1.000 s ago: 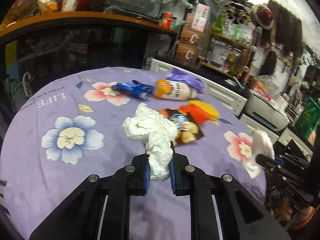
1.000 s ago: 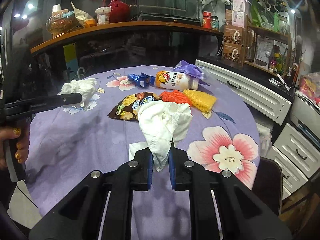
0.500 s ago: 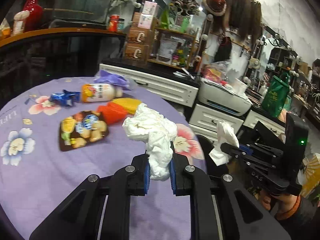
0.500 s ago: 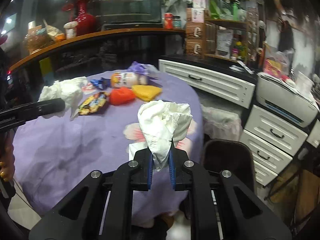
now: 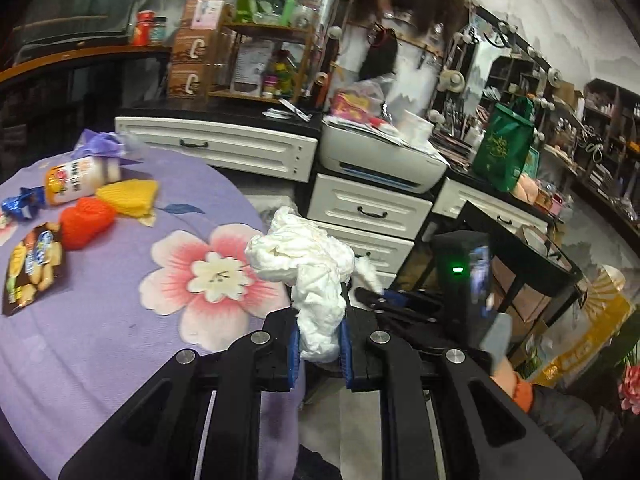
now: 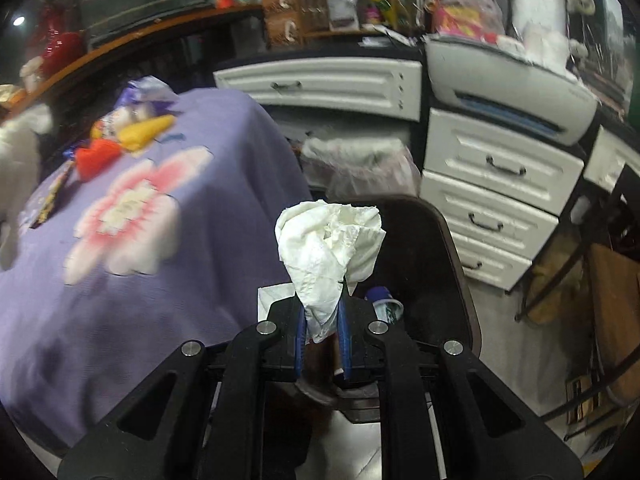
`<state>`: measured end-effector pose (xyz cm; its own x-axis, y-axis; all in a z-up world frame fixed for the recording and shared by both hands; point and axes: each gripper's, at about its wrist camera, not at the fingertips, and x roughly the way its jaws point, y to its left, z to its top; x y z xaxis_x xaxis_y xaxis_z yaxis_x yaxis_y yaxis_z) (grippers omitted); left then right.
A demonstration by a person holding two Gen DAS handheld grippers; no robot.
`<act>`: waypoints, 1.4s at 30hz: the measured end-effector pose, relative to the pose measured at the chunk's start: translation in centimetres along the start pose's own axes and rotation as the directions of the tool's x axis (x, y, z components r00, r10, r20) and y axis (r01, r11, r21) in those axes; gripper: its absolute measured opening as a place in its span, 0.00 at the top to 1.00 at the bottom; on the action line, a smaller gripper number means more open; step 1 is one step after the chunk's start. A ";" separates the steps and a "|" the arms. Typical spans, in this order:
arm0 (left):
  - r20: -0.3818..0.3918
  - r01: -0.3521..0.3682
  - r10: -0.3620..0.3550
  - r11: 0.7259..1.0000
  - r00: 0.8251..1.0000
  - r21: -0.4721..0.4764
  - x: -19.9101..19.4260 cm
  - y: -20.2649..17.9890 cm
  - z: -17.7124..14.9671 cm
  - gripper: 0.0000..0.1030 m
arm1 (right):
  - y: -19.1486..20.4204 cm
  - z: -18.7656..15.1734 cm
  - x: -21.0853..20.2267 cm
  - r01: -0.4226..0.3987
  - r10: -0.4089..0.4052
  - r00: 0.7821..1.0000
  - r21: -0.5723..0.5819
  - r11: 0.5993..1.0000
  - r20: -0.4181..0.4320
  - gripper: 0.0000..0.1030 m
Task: Collect trash
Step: 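Carry both tissues to the black bin and lower them inside, then open both tools over the bin and return to the table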
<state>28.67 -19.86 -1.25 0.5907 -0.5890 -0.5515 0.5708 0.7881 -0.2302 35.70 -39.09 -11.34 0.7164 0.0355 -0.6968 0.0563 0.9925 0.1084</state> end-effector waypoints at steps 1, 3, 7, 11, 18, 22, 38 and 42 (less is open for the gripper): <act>-0.013 0.006 -0.005 1.000 1.000 0.013 0.8 -0.6 0.0 0.85 | -0.5 -0.3 1.0 0.007 -0.007 1.000 0.011 1.000 -0.018 0.87; -0.031 0.014 -0.013 1.000 0.999 0.021 1.7 -1.0 -0.1 0.85 | -1.5 -0.8 2.7 0.021 -0.019 0.999 0.031 0.999 -0.049 0.86; -0.080 0.037 -0.035 0.999 0.996 0.028 4.1 -2.0 -0.5 0.85 | -3.3 -2.0 5.7 0.049 -0.042 0.994 0.067 0.997 -0.106 0.86; -0.127 0.046 -0.041 0.998 0.991 0.039 6.4 -2.9 -1.0 0.85 | -4.2 -3.0 7.6 0.073 -0.061 0.989 0.082 0.994 -0.135 0.74; -0.193 0.040 -0.027 0.997 0.981 0.061 9.8 -3.4 -1.9 0.85 | -5.4 -4.2 8.4 0.104 -0.087 0.986 0.114 0.988 -0.144 0.47; -0.232 0.028 -0.009 0.997 0.973 0.078 11.8 -3.8 -2.5 0.85 | -5.9 -4.4 8.1 0.126 -0.109 0.984 0.123 0.984 -0.138 0.46; -0.367 0.017 0.034 0.991 0.930 0.135 20.9 -6.2 -4.2 0.85 | -11.5 -7.0 -2.0 0.251 -0.251 0.968 0.181 0.951 -0.024 0.44; -0.386 0.002 0.054 0.989 0.921 0.145 22.9 -6.4 -4.6 0.85 | -12.4 -7.4 -3.7 0.254 -0.257 0.966 0.206 0.945 -0.011 0.44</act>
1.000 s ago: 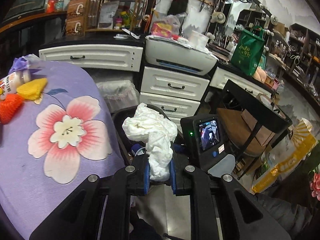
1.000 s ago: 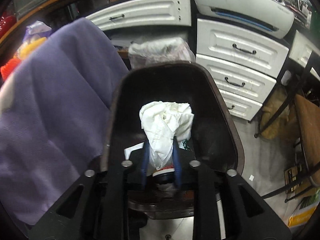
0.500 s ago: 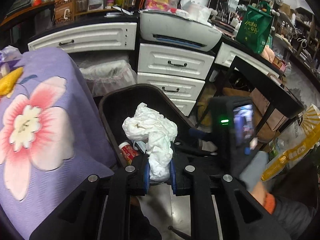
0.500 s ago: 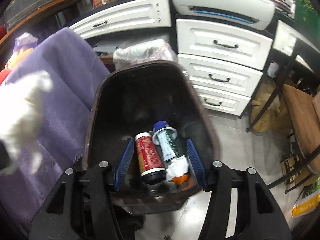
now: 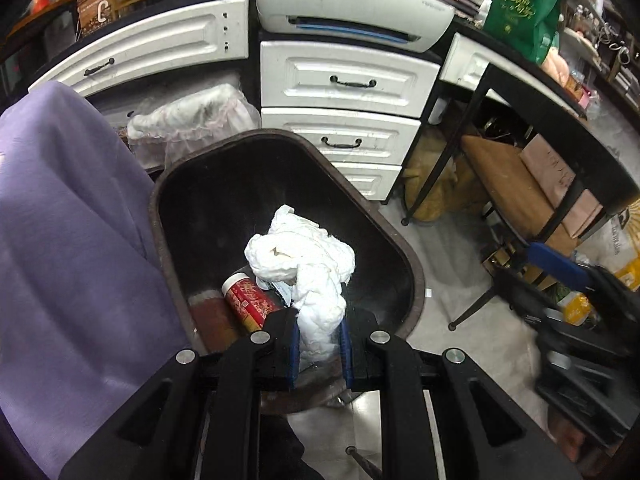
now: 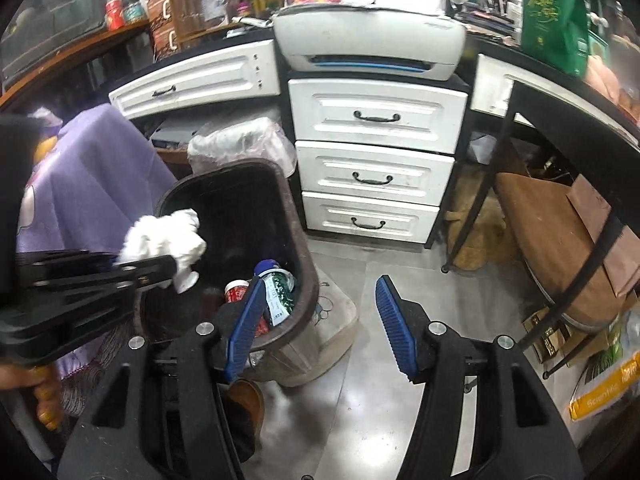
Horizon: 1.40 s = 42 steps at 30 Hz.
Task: Collect trash
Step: 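Open both tools over the bin and return to the table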
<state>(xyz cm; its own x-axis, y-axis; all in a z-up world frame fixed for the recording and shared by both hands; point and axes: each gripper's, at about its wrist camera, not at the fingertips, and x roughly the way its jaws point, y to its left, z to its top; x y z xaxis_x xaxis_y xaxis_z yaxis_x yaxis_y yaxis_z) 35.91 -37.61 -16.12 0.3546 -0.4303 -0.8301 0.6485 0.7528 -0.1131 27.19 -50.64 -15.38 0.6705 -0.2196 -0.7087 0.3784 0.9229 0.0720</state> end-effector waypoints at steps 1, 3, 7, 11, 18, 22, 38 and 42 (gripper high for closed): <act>-0.004 0.000 0.000 1.000 1.000 -0.007 0.5 0.0 0.1 0.85 | -0.1 0.0 -0.3 0.000 0.000 1.000 0.003 1.000 0.008 0.44; -0.008 -0.001 0.001 1.000 1.000 -0.015 0.9 0.1 0.3 0.84 | -0.5 -0.1 -1.1 0.006 -0.006 1.000 0.007 1.000 0.026 0.44; -0.013 0.000 0.000 1.000 1.000 -0.029 1.6 0.1 0.5 0.62 | -0.5 0.2 -1.8 0.004 -0.005 0.999 0.025 1.000 0.050 0.44; 0.027 0.003 -0.002 1.000 1.000 -0.030 1.0 -0.1 0.6 0.38 | -0.5 0.5 -2.3 -0.009 0.006 0.998 0.036 0.999 0.068 0.44; 0.070 0.015 -0.012 0.999 0.997 -0.033 -1.1 -0.4 0.0 0.31 | -1.1 0.7 -3.7 0.001 -0.011 0.993 0.085 0.996 0.119 0.44; 0.113 0.034 -0.030 0.999 0.993 -0.036 -4.2 -0.8 -1.0 0.30 | -1.9 1.0 -4.1 0.020 -0.036 0.989 0.116 0.993 0.141 0.40; 0.282 0.048 -0.041 0.999 0.959 -0.018 -16.6 1.1 -3.7 0.17 | 1.9 3.0 -6.2 -0.086 0.078 0.986 0.051 0.995 0.146 0.31; 0.296 0.006 0.004 0.999 0.955 -0.033 -18.7 3.3 -4.6 0.15 | 5.3 3.7 -7.1 -0.145 0.147 0.978 -0.028 0.989 0.146 0.30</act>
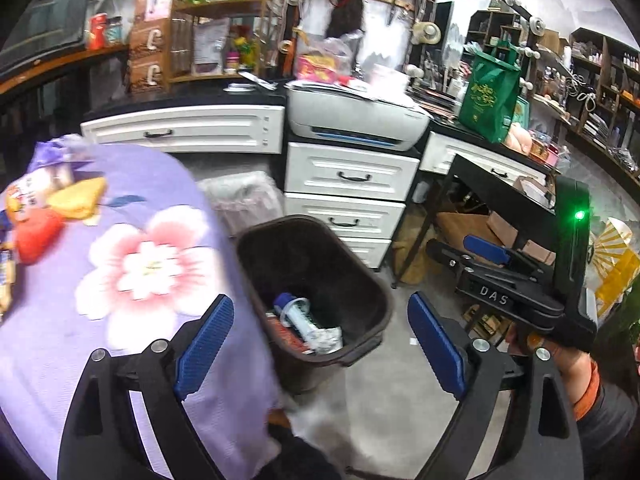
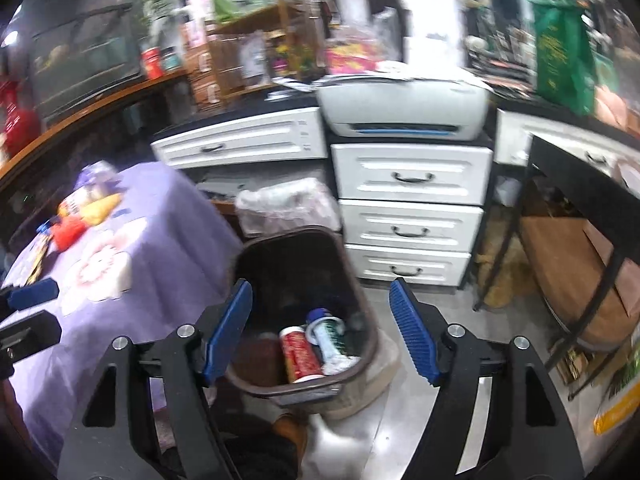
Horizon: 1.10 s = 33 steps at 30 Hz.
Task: Collect trash
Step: 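Open both tools over the bin and return to the table, then grasp the snack bag with the left tool while the right tool grasps the orange foam net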
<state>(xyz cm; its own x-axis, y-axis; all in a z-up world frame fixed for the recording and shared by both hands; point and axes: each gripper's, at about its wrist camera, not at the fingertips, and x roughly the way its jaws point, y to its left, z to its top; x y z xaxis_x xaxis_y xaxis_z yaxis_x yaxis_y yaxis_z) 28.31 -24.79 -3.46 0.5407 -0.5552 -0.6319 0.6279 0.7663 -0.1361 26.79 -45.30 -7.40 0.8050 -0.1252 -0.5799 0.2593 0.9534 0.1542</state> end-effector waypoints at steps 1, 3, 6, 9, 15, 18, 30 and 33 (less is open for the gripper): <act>0.004 -0.016 0.016 1.000 1.000 -0.001 -0.7 0.8 -0.1 0.15 | 0.9 0.1 0.0 -0.017 0.017 1.000 -0.016 1.000 -0.006 0.30; 0.009 -0.045 0.046 0.999 0.999 -0.006 -1.9 2.1 -0.3 0.13 | 2.8 0.2 0.0 -0.054 0.053 0.998 -0.054 0.997 -0.013 0.29; 0.021 -0.089 0.090 0.996 0.996 -0.028 -3.9 4.6 -0.7 0.12 | 5.9 0.5 0.1 -0.106 0.104 0.994 -0.115 0.988 -0.025 0.28; 0.025 -0.133 0.134 0.990 0.991 -0.039 -5.3 6.5 -1.1 0.10 | 8.6 0.5 0.1 -0.153 0.149 0.988 -0.151 0.977 -0.039 0.27; 0.005 -0.248 0.248 0.967 0.969 -0.063 -7.9 12.3 -2.7 0.09 | 13.6 0.7 0.4 -0.240 0.229 0.971 -0.225 0.945 -0.073 0.27; -0.005 -0.308 0.309 0.948 0.951 -0.082 -9.1 15.3 -3.3 0.09 | 16.1 0.8 0.4 -0.277 0.262 0.961 -0.253 0.927 -0.091 0.27; -0.128 -0.455 0.440 0.880 0.889 -0.136 -4.0 23.9 -0.7 0.09 | 21.2 0.6 -0.1 -0.315 0.291 0.949 -0.311 0.897 -0.121 0.27; -0.170 -0.508 0.489 0.855 0.856 -0.099 -1.9 24.4 -0.4 0.10 | 21.6 0.6 -0.4 -0.304 0.279 0.952 -0.322 0.897 -0.121 0.27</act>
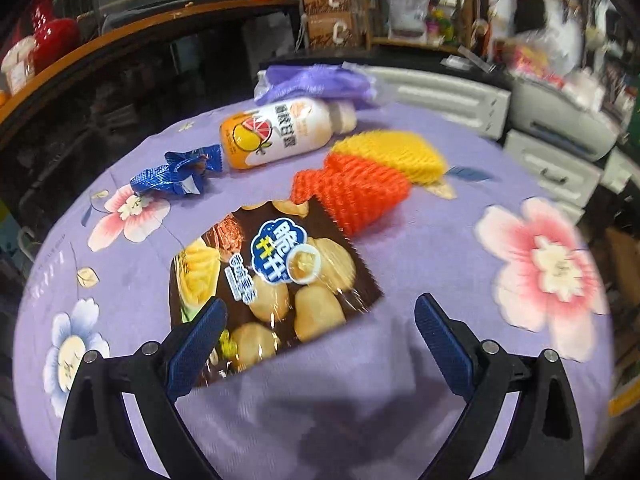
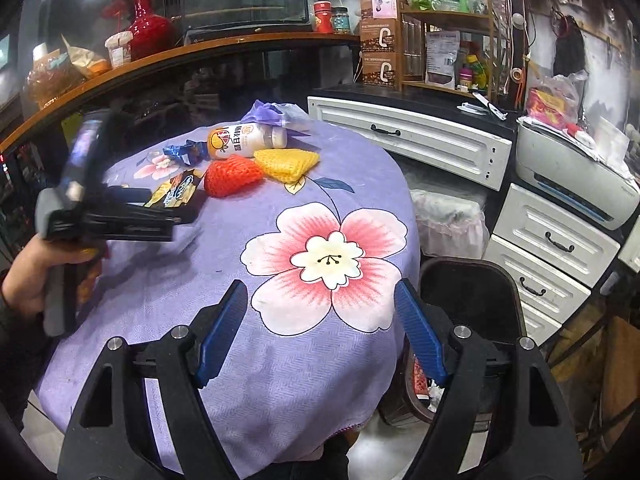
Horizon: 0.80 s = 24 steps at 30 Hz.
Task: Collect trash
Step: 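Grasp the snack bag with the left tool while the right tool grasps the orange foam net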
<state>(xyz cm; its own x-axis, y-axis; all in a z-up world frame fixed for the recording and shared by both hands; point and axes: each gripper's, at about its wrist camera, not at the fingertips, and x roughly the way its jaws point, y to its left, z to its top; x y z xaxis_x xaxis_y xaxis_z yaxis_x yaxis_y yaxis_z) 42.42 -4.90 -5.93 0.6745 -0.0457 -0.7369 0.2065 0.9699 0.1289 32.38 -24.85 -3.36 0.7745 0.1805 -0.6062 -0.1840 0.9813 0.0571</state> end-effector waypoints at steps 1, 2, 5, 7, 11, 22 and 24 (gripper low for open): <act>-0.003 -0.008 0.008 1.000 1.000 0.003 0.3 -0.1 0.1 0.11 | 0.0 0.1 -0.1 0.003 -0.003 1.000 0.001 1.000 -0.002 0.27; -0.011 -0.016 0.016 1.000 1.000 0.005 0.5 0.0 0.1 0.15 | 0.0 0.1 0.0 0.005 -0.005 1.000 0.002 1.000 -0.002 0.27; -0.008 -0.022 0.022 1.000 1.000 -0.002 0.5 0.3 0.0 0.32 | 0.0 0.3 0.2 0.014 -0.014 1.000 0.006 1.000 -0.004 0.27; -0.001 -0.014 0.014 1.000 1.000 -0.022 0.3 0.7 -0.2 0.49 | 0.2 0.5 0.5 0.019 -0.019 1.000 0.005 1.000 -0.001 0.27; 0.054 -0.020 0.022 0.999 0.998 -0.038 -0.9 1.7 -0.3 0.80 | 1.0 1.3 1.5 0.005 -0.005 1.000 -0.001 1.000 -0.002 0.27; 0.250 0.114 -0.055 0.967 0.967 -0.228 -5.6 7.4 0.1 0.94 | 7.0 5.3 4.7 -0.146 0.149 0.989 -0.145 0.979 0.010 0.27; 0.278 0.146 -0.071 0.954 0.958 -0.260 -6.1 8.5 0.1 0.95 | 8.1 6.5 6.0 -0.190 0.189 0.982 -0.160 0.969 -0.020 0.27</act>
<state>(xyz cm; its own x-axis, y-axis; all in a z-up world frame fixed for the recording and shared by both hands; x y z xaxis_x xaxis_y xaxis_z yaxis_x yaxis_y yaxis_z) 40.10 3.58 -0.24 0.8283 -0.1791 -0.5309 0.1114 0.9813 -0.1572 39.47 -15.37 -1.37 0.7135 0.3611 -0.6004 -0.4219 0.9056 0.0433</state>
